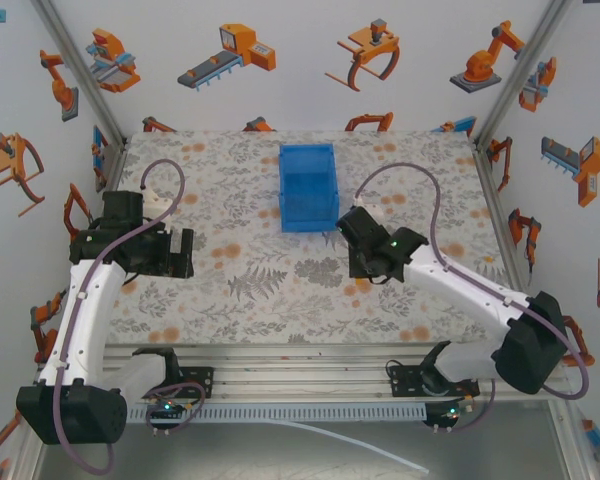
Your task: Put the screwdriver in the bin
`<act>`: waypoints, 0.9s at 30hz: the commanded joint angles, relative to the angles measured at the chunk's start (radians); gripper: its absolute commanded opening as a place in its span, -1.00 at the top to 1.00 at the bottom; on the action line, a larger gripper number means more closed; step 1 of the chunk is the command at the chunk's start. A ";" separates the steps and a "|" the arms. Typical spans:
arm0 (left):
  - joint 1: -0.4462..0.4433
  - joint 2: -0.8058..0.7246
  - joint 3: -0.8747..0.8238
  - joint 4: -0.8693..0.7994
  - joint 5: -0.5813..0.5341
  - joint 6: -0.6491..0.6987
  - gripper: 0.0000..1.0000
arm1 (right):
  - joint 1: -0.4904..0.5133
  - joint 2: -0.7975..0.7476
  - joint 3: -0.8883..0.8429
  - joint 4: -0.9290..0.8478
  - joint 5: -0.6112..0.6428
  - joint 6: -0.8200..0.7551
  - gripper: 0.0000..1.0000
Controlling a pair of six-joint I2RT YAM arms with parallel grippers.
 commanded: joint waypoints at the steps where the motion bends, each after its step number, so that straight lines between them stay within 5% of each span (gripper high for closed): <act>1: 0.008 -0.001 0.022 -0.005 0.001 0.001 -0.95 | 0.008 0.050 0.138 -0.045 0.031 -0.064 0.68; 17: 0.018 -0.021 0.026 -0.016 0.002 -0.001 -0.95 | -0.079 0.676 0.838 -0.053 -0.061 -0.274 0.66; 27: 0.050 -0.019 0.044 -0.033 0.025 -0.011 -0.94 | -0.163 0.940 1.093 -0.075 -0.136 -0.311 0.66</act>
